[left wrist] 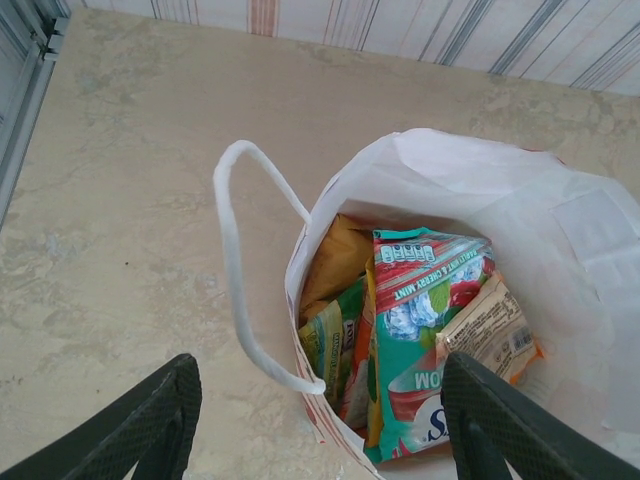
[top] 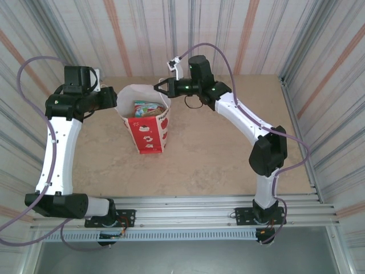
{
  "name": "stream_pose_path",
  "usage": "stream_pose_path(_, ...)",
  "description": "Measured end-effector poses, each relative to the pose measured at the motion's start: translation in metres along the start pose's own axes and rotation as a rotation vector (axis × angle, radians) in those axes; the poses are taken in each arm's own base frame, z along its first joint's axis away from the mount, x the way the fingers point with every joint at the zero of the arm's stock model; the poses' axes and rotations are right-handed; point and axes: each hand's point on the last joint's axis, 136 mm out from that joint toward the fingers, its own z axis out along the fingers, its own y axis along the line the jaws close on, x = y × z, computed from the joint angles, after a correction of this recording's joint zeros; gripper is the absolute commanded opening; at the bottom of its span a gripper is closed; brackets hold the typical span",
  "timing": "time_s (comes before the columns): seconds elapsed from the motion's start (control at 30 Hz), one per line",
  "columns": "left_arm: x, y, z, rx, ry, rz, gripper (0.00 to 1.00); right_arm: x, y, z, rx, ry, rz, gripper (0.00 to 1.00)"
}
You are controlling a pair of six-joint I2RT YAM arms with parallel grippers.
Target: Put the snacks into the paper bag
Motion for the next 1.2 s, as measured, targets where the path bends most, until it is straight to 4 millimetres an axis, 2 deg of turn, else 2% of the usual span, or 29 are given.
stream_pose_path(0.13, 0.000, -0.002, 0.001, 0.012, 0.002, 0.000, 0.67, 0.008, 0.000, -0.010, 0.028, 0.001, -0.005, 0.00)
stream_pose_path(0.27, 0.001, -0.004, 0.007, 0.026, 0.019, -0.002, 0.63, 0.004, 0.011, -0.031, 0.047, -0.019, -0.033, 0.00)
stream_pose_path(0.43, 0.003, -0.017, 0.024, 0.082, 0.048, -0.005, 0.46, 0.009, 0.007, -0.055, 0.096, -0.016, -0.022, 0.00)
stream_pose_path(0.5, 0.006, -0.029, 0.032, 0.110, 0.068, 0.009, 0.36, 0.012, -0.001, -0.061, 0.123, -0.016, -0.018, 0.00)
stream_pose_path(0.63, 0.012, -0.053, 0.043, 0.156, 0.095, 0.051, 0.30, 0.017, -0.009, -0.080, 0.170, -0.020, -0.011, 0.00)
stream_pose_path(0.77, 0.015, -0.072, 0.047, 0.190, 0.105, 0.081, 0.16, 0.023, -0.015, -0.100, 0.216, -0.020, -0.002, 0.00)
stream_pose_path(0.9, 0.014, -0.099, 0.047, 0.237, 0.102, 0.124, 0.04, 0.021, -0.021, -0.130, 0.277, -0.041, -0.004, 0.00)
stream_pose_path(1.1, 0.027, -0.141, 0.051, 0.311, 0.138, 0.189, 0.03, 0.018, -0.023, -0.172, 0.345, -0.086, -0.010, 0.00)
stream_pose_path(1.17, 0.032, -0.155, 0.054, 0.336, 0.156, 0.210, 0.08, 0.018, -0.025, -0.183, 0.363, -0.094, -0.014, 0.00)
stream_pose_path(1.2, 0.034, -0.160, 0.056, 0.345, 0.161, 0.218, 0.14, 0.018, -0.025, -0.187, 0.369, -0.099, -0.015, 0.00)
